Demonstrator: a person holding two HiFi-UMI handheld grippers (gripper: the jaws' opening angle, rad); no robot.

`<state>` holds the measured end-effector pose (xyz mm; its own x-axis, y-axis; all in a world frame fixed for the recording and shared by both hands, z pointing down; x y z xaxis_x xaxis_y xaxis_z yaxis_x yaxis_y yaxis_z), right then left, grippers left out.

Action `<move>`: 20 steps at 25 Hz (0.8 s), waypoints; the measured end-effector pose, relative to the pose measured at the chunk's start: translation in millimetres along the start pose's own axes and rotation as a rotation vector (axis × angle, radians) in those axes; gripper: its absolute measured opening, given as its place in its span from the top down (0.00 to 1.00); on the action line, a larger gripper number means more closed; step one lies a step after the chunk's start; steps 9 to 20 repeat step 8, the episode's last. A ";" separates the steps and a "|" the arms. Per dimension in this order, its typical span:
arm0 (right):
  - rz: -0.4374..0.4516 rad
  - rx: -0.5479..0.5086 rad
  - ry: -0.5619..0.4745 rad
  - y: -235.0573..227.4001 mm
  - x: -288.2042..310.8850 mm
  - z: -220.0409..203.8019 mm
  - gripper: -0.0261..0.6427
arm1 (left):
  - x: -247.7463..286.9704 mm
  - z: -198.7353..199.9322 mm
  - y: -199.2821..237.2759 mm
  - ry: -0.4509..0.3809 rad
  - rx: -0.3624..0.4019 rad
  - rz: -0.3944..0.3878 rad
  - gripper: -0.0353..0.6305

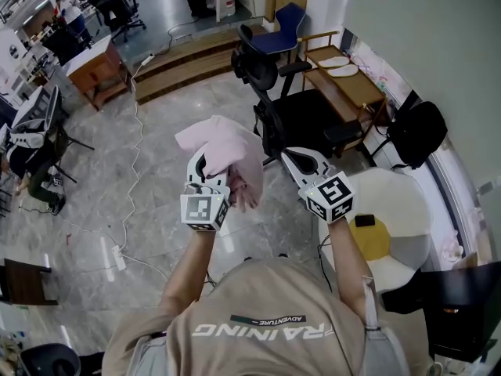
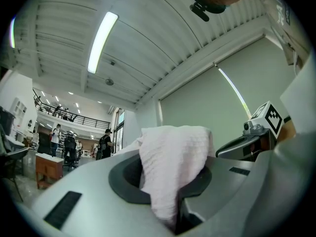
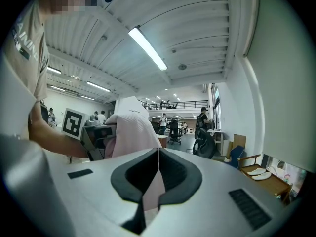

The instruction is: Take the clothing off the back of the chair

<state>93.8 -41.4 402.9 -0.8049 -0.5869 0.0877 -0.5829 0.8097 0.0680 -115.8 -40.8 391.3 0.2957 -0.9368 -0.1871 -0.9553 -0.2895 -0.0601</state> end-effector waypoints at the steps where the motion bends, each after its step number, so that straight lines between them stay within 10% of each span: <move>1: 0.000 -0.001 0.000 -0.5 0.1 0.0 0.92 | 0.7 0.5 -0.4 0.000 0.005 -0.005 0.80; 20: 0.003 0.007 0.004 3.0 2.6 -2.4 0.92 | -1.2 -1.5 -0.6 0.001 0.014 -0.016 0.80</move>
Point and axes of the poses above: the fingertips, and each gripper's own axes: x forward along the fingers, y to its left, z out of its top, the point moved 6 cm from there along -x, backward along the fingers, and after that the axes turned 7 degrees about z, right-handed, at the moved point
